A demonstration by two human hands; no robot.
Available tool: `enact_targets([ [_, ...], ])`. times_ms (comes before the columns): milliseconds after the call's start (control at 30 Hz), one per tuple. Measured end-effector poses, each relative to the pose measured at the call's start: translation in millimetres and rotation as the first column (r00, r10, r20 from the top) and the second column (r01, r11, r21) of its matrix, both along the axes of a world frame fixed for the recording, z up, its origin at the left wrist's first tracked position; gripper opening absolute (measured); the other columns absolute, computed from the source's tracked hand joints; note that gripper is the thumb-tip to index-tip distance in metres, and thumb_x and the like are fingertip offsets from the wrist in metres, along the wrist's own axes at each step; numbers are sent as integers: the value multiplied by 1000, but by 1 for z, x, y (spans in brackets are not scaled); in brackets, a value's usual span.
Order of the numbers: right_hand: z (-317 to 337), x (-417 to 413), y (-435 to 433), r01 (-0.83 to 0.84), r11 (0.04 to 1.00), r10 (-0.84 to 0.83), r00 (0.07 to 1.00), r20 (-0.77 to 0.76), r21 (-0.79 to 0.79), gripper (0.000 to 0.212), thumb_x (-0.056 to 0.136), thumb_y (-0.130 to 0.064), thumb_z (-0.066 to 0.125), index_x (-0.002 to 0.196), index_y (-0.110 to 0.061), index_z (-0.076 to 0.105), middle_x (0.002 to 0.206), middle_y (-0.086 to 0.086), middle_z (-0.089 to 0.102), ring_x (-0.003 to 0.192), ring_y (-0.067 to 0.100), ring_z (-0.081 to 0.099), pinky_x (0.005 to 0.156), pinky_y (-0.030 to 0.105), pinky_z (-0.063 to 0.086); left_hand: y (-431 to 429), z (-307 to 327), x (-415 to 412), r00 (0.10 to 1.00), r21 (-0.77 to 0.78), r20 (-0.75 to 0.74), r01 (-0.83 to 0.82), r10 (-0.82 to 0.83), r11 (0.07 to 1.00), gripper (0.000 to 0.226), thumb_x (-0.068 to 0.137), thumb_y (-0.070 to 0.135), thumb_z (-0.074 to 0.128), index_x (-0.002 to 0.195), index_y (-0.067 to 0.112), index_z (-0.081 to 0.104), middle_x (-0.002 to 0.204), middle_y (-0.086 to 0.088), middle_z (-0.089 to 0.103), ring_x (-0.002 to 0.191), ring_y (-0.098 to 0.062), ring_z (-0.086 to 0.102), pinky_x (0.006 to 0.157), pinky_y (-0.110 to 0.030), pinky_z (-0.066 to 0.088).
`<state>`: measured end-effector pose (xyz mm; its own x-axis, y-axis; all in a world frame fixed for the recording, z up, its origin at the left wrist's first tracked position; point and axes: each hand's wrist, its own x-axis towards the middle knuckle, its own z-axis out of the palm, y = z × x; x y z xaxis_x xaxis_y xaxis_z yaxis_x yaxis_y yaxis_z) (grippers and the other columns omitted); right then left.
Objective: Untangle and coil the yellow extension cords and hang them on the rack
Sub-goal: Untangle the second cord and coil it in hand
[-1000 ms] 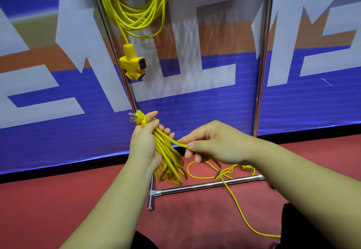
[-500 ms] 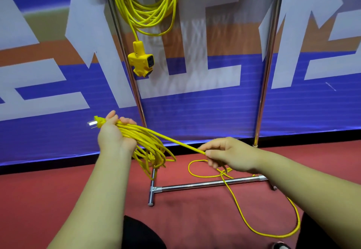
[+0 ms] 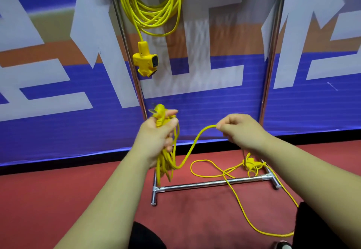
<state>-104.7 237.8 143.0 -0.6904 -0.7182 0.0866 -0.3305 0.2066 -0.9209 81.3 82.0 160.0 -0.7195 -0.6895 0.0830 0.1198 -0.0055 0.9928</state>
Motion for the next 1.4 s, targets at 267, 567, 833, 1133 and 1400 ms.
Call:
enact_targets([
  [267, 49, 35, 7, -249, 947, 242, 968, -60, -202, 7, 92, -14, 68, 89, -13, 74, 64, -6, 66, 62, 6, 57, 62, 20, 48, 36, -11, -17, 959, -49, 181, 230, -218, 972, 11, 103, 23, 56, 108, 15, 60, 64, -2, 45, 42, -13, 33, 40, -24, 37],
  [567, 21, 1, 8, -469, 882, 471, 872, 133, -46, 40, 83, -2, 75, 116, -12, 54, 73, -1, 58, 73, 16, 53, 73, 32, 41, 23, 15, -7, 986, -7, -35, 162, -162, 987, 11, 104, 21, 50, 96, 14, 53, 63, -2, 42, 38, -8, 30, 37, -20, 34],
  [833, -49, -26, 4, -414, 783, 465, 885, 5, 465, 13, 91, -14, 66, 82, -23, 66, 70, -10, 65, 56, -3, 53, 64, 17, 43, -2, 33, 7, 952, 179, -306, 38, 19, 983, 16, 100, 34, 52, 91, 21, 54, 63, 3, 42, 38, -3, 33, 38, -17, 35],
  [1133, -39, -28, 1, -196, 967, 136, 938, 318, 165, 16, 95, -16, 48, 81, -19, 40, 59, -2, 32, 49, 14, 26, 48, 25, 30, -25, 8, -2, 961, 241, -171, -170, 215, 955, 13, 104, 29, 53, 106, 17, 57, 64, 2, 42, 42, -6, 32, 38, -20, 35],
  [1400, 7, -21, 16, 28, 991, 4, 971, 239, -129, 8, 97, -12, 56, 90, -12, 60, 70, 6, 58, 51, 15, 47, 52, 27, 47, -47, -28, -6, 904, 207, -38, -409, 425, 889, 30, 103, 14, 54, 132, 20, 57, 65, -1, 41, 41, -9, 35, 42, -22, 37],
])
